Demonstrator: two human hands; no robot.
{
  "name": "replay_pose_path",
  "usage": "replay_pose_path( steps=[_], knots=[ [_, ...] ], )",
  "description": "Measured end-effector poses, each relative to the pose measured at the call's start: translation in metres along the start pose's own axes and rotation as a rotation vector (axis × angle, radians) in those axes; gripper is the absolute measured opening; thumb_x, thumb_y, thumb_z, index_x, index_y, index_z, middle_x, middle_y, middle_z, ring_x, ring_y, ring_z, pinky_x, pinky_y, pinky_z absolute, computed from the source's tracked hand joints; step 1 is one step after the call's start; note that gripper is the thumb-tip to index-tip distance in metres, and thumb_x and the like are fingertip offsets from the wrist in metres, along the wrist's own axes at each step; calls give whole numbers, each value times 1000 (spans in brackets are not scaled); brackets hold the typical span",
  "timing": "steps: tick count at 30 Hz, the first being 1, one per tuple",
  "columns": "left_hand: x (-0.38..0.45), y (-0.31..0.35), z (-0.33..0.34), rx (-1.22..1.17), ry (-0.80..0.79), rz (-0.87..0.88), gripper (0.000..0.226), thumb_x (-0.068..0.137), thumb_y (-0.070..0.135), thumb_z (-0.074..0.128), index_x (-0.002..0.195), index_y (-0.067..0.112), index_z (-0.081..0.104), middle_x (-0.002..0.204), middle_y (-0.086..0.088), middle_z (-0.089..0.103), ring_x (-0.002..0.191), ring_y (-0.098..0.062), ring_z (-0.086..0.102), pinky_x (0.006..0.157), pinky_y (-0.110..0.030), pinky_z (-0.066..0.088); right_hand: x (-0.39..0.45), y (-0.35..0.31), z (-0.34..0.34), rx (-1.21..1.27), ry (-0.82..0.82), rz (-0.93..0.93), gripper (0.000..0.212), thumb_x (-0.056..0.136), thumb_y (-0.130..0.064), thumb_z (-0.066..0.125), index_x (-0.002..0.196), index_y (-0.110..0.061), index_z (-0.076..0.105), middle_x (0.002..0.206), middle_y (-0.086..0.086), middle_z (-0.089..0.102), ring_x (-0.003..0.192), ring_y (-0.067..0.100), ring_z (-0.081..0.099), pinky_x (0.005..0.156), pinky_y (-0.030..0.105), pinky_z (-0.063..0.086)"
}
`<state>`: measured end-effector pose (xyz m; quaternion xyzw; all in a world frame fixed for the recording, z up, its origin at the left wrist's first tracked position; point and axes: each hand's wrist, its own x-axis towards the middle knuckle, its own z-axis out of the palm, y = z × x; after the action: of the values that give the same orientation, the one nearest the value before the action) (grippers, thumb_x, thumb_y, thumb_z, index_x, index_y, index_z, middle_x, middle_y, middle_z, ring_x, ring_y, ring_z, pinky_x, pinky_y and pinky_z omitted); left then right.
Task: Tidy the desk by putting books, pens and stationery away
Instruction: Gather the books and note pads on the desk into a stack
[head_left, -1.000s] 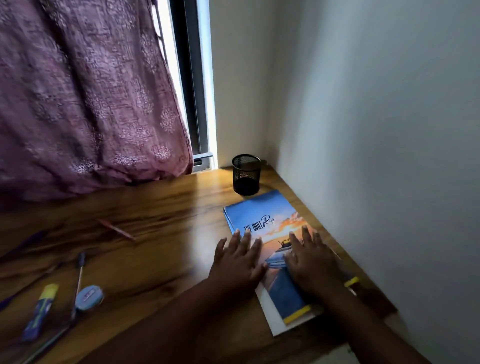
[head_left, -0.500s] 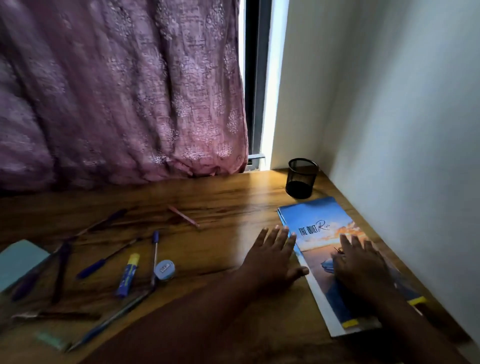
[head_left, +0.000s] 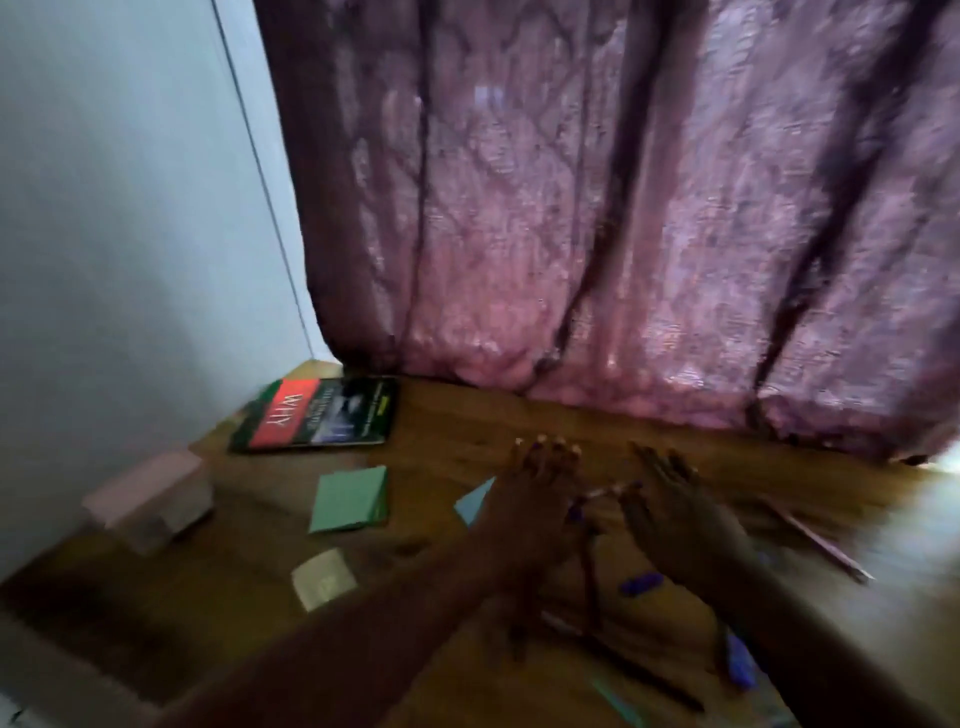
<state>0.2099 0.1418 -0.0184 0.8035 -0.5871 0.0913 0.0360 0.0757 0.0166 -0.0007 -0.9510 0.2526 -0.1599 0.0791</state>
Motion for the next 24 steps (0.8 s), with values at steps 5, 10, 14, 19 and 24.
replay_pose_path(
  steps=[5, 10, 14, 19, 24],
  knots=[
    [-63, -176, 2, 65, -58, -249, 78, 81, 63, 29, 124, 8, 61, 130, -14, 61, 121, -34, 56, 100, -57, 40, 87, -171, 66, 58, -17, -165, 56, 80, -40, 40, 118, -5, 63, 114, 18, 67, 103, 39, 65, 83, 51, 52],
    [-97, -294, 10, -10, -94, -517, 83, 86, 68, 24, 151, 17, 19, 159, -10, 17, 146, -34, 15, 116, -52, 7, 150, -265, 127, 96, -251, -192, 72, 80, -46, 21, 144, -17, 37, 150, 11, 38, 138, 32, 33, 111, 42, 29],
    [-85, -344, 24, -169, -161, -731, 74, 92, 61, 35, 150, 20, 16, 160, -10, 8, 146, -34, 8, 116, -53, 12, 187, -297, 167, 112, -332, -130, 58, 85, -34, 37, 142, -20, 38, 152, 11, 33, 137, 31, 32, 112, 38, 28],
    [-75, -372, 39, -338, -183, -1087, 82, 86, 63, 47, 147, 14, 22, 157, -24, 4, 144, -44, 1, 116, -56, 6, 210, -313, 202, 171, -278, 142, 48, 87, -40, 47, 130, -18, 49, 139, 15, 45, 121, 36, 47, 100, 41, 39],
    [-54, -385, 34, -528, -211, -1366, 110, 67, 66, 67, 148, 18, 10, 156, -20, 2, 141, -46, 4, 112, -64, 9, 227, -329, 201, 274, -268, 477, 57, 74, -36, 63, 124, -12, 50, 126, 14, 55, 115, 34, 52, 95, 40, 43]
  ],
)
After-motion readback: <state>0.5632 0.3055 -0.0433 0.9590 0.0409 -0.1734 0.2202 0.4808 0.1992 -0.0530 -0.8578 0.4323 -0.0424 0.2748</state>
